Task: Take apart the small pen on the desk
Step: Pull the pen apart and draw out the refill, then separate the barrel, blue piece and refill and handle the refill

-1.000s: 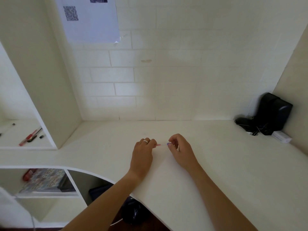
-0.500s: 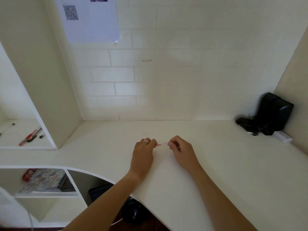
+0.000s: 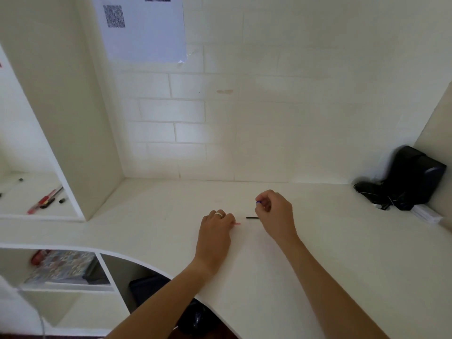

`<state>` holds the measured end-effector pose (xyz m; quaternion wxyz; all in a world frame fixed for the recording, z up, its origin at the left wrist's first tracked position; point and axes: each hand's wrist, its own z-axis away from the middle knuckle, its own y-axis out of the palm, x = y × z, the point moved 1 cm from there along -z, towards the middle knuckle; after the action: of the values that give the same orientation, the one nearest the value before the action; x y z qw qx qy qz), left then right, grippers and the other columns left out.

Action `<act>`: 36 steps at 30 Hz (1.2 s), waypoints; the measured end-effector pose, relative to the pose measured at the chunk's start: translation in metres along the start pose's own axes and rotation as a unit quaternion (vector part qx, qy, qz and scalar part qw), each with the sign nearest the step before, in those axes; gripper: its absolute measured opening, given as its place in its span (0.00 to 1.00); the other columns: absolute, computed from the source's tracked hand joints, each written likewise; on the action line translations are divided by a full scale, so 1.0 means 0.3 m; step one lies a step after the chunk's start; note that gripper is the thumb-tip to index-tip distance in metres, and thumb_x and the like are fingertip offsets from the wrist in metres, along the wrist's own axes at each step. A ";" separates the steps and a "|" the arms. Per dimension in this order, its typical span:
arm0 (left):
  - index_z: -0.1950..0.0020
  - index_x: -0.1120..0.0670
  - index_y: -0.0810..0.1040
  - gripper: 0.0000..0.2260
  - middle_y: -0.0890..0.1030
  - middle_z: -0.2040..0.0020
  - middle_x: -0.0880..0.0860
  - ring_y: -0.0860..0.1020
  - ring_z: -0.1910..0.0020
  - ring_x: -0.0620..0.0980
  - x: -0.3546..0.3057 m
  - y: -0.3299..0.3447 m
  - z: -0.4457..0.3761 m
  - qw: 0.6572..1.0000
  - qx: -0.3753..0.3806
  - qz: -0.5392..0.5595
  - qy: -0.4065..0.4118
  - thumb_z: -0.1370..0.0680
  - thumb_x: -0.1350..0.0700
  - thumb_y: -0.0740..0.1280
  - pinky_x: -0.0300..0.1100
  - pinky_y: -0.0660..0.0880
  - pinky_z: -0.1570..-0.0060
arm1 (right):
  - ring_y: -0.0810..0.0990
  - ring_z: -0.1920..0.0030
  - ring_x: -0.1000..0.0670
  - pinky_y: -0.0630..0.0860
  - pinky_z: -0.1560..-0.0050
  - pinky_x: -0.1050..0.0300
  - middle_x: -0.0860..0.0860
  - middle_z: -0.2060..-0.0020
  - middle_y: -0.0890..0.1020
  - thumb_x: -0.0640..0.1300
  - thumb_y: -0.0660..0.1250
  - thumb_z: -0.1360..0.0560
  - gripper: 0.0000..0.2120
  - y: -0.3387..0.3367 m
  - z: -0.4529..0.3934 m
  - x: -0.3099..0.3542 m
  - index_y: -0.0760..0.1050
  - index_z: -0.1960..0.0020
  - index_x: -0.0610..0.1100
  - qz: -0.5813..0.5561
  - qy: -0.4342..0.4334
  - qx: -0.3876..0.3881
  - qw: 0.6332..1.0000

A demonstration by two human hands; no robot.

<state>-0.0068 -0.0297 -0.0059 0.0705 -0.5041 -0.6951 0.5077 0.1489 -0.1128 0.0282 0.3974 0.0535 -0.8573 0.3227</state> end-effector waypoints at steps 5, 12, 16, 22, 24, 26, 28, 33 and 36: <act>0.52 0.53 0.83 0.09 0.79 0.57 0.50 0.73 0.54 0.49 -0.001 -0.007 0.002 1.000 0.001 0.017 0.009 0.23 0.63 0.65 0.41 0.70 0.51 | 0.79 0.56 0.50 0.75 0.56 0.61 0.46 0.54 0.82 0.35 0.66 0.27 0.08 0.086 -0.170 0.032 0.81 0.51 0.41 0.109 0.019 0.138 0.984; 0.53 0.52 0.83 0.07 0.78 0.59 0.49 0.73 0.55 0.49 0.014 0.013 -0.006 1.000 -0.001 0.018 0.016 0.23 0.61 0.67 0.42 0.71 0.51 | 0.82 0.48 0.45 0.80 0.47 0.52 0.44 0.49 0.85 0.32 0.62 0.26 0.13 0.169 -0.204 0.005 0.82 0.48 0.38 0.194 0.008 0.220 0.956; 0.54 0.52 0.82 0.06 0.77 0.59 0.48 0.73 0.55 0.48 0.020 0.023 -0.011 1.000 0.004 0.010 0.024 0.22 0.60 0.66 0.42 0.70 0.50 | 0.81 0.49 0.47 0.78 0.49 0.55 0.45 0.51 0.84 0.34 0.62 0.25 0.11 0.177 -0.195 -0.014 0.82 0.48 0.39 0.175 0.013 0.222 0.959; 0.54 0.52 0.83 0.06 0.77 0.60 0.48 0.73 0.56 0.48 0.017 0.021 -0.012 1.000 0.004 0.010 0.019 0.24 0.61 0.67 0.40 0.67 0.52 | 0.77 0.54 0.51 0.73 0.53 0.61 0.49 0.54 0.82 0.36 0.64 0.26 0.10 0.177 -0.200 -0.032 0.81 0.48 0.42 0.147 0.044 0.227 0.962; 0.54 0.52 0.82 0.07 0.78 0.60 0.49 0.73 0.55 0.49 0.016 0.018 -0.012 1.000 0.007 0.011 0.018 0.24 0.62 0.66 0.41 0.68 0.52 | 0.78 0.55 0.50 0.74 0.56 0.61 0.48 0.57 0.81 0.37 0.67 0.26 0.09 0.170 -0.200 -0.036 0.79 0.46 0.42 0.138 0.052 0.230 0.962; 0.53 0.52 0.82 0.08 0.78 0.59 0.48 0.73 0.55 0.48 0.018 0.017 -0.011 1.000 0.009 0.010 0.017 0.24 0.63 0.66 0.40 0.67 0.52 | 0.78 0.58 0.50 0.72 0.60 0.62 0.48 0.58 0.82 0.40 0.70 0.26 0.10 0.148 -0.198 -0.034 0.77 0.45 0.44 0.117 0.061 0.220 0.966; 0.53 0.52 0.81 0.09 0.78 0.59 0.48 0.74 0.55 0.48 0.016 0.014 -0.010 1.000 0.006 0.013 0.017 0.24 0.65 0.66 0.40 0.67 0.52 | 0.77 0.59 0.52 0.70 0.61 0.65 0.48 0.58 0.81 0.41 0.70 0.26 0.08 0.105 -0.186 -0.022 0.77 0.47 0.45 0.104 0.054 0.166 0.979; 0.53 0.52 0.78 0.08 0.77 0.57 0.49 0.73 0.54 0.49 0.003 -0.001 -0.009 0.999 -0.016 0.019 0.036 0.24 0.65 0.65 0.43 0.70 0.51 | 0.79 0.58 0.53 0.72 0.58 0.66 0.52 0.59 0.82 0.40 0.62 0.21 0.07 -0.016 -0.018 -0.016 0.79 0.51 0.46 0.049 0.012 0.045 0.998; 0.52 0.52 0.78 0.08 0.78 0.55 0.49 0.74 0.52 0.49 -0.006 -0.007 -0.007 0.999 -0.019 0.020 0.045 0.24 0.65 0.64 0.42 0.68 0.50 | 0.78 0.57 0.59 0.68 0.57 0.73 0.54 0.57 0.83 0.41 0.62 0.20 0.08 -0.020 0.102 -0.058 0.80 0.51 0.47 0.033 0.012 0.085 0.996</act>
<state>-0.0059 -0.0297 -0.0023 0.0816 -0.5412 -0.6909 0.4724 0.1430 -0.1387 0.0042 0.3909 0.0546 -0.8231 0.4084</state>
